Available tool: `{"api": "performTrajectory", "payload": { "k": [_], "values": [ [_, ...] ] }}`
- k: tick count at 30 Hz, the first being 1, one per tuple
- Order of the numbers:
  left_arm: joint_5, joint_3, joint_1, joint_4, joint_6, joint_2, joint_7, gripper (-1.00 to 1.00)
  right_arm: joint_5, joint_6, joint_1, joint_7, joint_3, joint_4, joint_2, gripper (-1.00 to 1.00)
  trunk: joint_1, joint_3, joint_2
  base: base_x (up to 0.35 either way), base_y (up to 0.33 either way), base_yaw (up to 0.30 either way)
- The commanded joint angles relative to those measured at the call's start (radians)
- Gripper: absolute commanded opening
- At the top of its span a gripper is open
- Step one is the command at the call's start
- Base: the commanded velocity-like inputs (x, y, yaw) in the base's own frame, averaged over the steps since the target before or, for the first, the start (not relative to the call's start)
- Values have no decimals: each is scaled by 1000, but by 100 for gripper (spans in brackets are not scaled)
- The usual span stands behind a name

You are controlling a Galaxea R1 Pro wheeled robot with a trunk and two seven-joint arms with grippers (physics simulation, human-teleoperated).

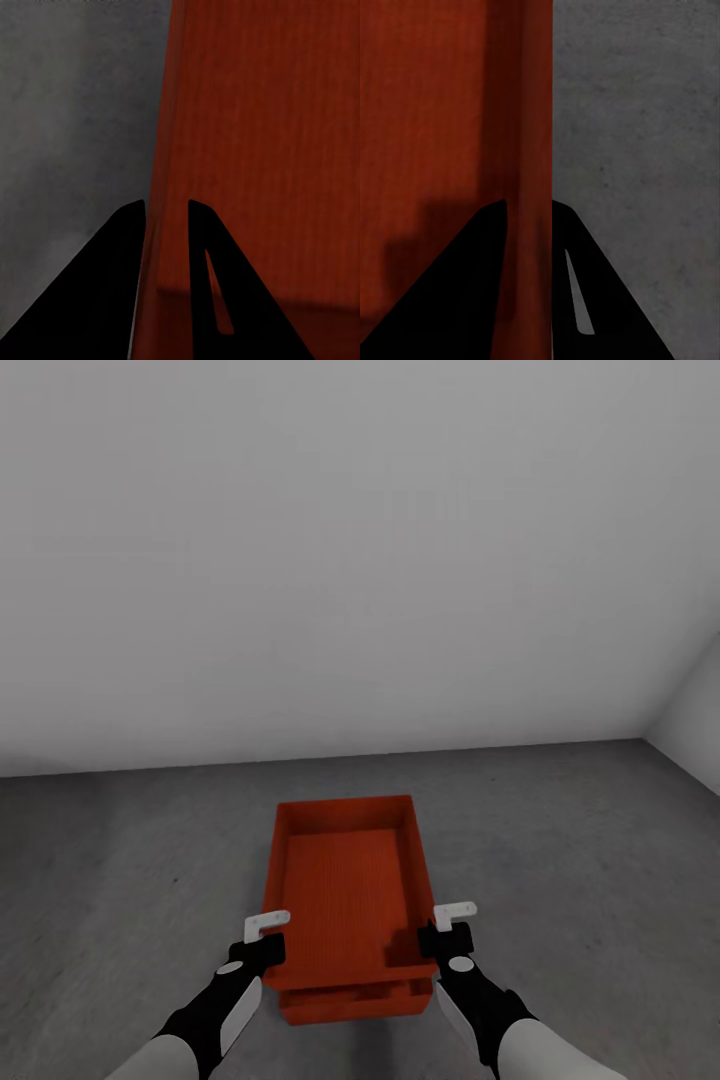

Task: Move the two storage containers from the living room to the garage. In the garage, place one container on the floor and stack the other container on top of it (either order is fine).

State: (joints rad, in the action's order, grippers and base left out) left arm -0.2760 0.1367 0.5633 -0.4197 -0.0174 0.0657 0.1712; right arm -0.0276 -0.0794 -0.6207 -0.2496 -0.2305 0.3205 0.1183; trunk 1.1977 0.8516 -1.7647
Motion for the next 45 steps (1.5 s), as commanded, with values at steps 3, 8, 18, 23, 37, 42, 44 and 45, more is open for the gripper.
{"api": "performTrajectory", "payload": {
  "k": [3, 8, 18, 23, 37, 42, 44, 45],
  "values": [
    [10, -6, 1, -5, -3, -1, 21, -100, -8, -5, -1, -14, -8, -64, -1, -100, 0, 1, 0, 0, 0, 0],
    [11, -6, 1, -5, -3, -2, 21, -100, -8, -5, -1, -16, -8, -64, -1, -100, 0, 1, 0, 0, 0, 0],
    [10, -6, 1, -5, -3, -1, 21, -100, -8, -5, -1, -15, -7, -64, -1, -100, 15, 13, -28, 0, 0, 0],
    [10, -6, 1, -7, -3, -3, 21, -100, -8, -5, -1, -15, -8, -64, -1, -100, 15, 13, -28, 0, 0, 0],
    [9, -6, 1, -4, -3, -1, 20, -100, -10, -7, -1, -15, -7, -71, 0, -100, 15, 13, -28, 0, 0, 0],
    [8, -5, 1, -1, -3, -1, 20, -100, -9, -10, -1, -16, -7, -76, 0, -100, 15, 13, -28, 0, 0, 0],
    [8, -5, 1, 0, -3, -1, 20, -100, -9, -11, -1, -16, -7, -76, 0, -100, 15, 13, -28, 0, 0, 0],
    [8, -5, 1, 0, -3, -1, 20, -100, -9, -11, -1, -16, -7, -76, 0, -100, 15, 13, -28, 0, 0, 0]
  ]
}}
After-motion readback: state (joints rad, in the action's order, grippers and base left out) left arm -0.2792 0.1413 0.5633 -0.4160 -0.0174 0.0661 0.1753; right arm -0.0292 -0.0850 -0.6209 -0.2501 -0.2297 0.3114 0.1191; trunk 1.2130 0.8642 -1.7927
